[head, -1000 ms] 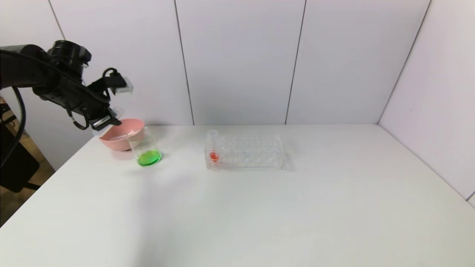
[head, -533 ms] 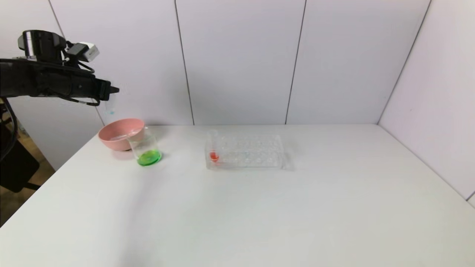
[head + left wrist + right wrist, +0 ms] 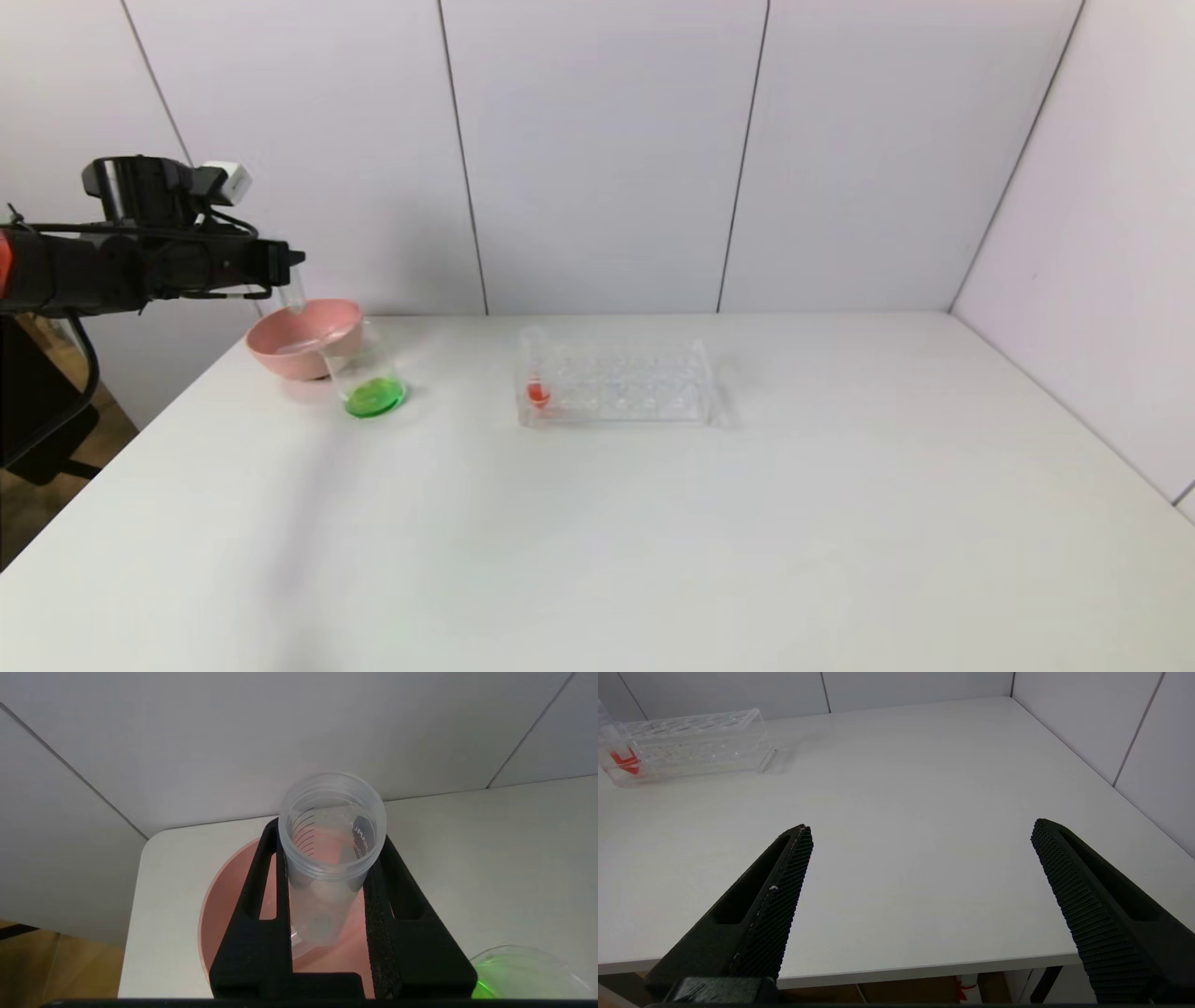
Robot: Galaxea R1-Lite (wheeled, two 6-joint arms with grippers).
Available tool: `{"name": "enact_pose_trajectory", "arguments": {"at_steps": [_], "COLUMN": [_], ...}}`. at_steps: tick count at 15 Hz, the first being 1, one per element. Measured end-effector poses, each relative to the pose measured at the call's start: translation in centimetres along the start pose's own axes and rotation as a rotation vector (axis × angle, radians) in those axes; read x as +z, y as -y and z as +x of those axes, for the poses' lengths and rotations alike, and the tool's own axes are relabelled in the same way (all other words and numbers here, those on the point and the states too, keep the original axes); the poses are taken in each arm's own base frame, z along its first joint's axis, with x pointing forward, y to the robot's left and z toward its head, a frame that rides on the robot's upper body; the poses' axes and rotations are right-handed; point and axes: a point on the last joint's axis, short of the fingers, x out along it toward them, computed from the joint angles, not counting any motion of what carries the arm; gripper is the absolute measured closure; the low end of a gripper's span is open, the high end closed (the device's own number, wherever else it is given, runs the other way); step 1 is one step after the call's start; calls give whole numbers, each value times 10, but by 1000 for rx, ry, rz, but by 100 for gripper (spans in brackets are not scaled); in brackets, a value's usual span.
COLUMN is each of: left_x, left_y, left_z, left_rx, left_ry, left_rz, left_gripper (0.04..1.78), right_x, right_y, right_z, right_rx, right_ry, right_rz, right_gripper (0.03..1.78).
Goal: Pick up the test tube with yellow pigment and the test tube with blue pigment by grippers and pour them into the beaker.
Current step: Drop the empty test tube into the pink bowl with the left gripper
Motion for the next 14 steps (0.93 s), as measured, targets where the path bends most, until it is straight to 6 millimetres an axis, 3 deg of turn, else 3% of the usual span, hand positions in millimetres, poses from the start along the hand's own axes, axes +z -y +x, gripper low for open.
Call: {"name": "enact_pose_trajectory", "arguments": {"at_steps": [3,6,8,11,14], "left_x": [-14,-20,-22,-24,-20], "left_y": [-2,-5,-6,-7,-7], "left_z": [9,12,13,14,15], "left_rx": [-5,-1,-4,-2,1], "left_ry": [-41,-57,-58,-56,-18], "left_rz": [-9,-15,-21,-21,-3], "left_gripper": [136,120,96,46,15], "right_x": [0,0,0,0,0], "right_y": [0,0,0,0,0], "right_z": [0,0,0,0,0], "right_rx": [0,0,0,0,-1], "right_ry": [0,0,0,0,0], "right_rz": [0,0,0,0,0], "right_gripper": [10,10,10,10,10]}}
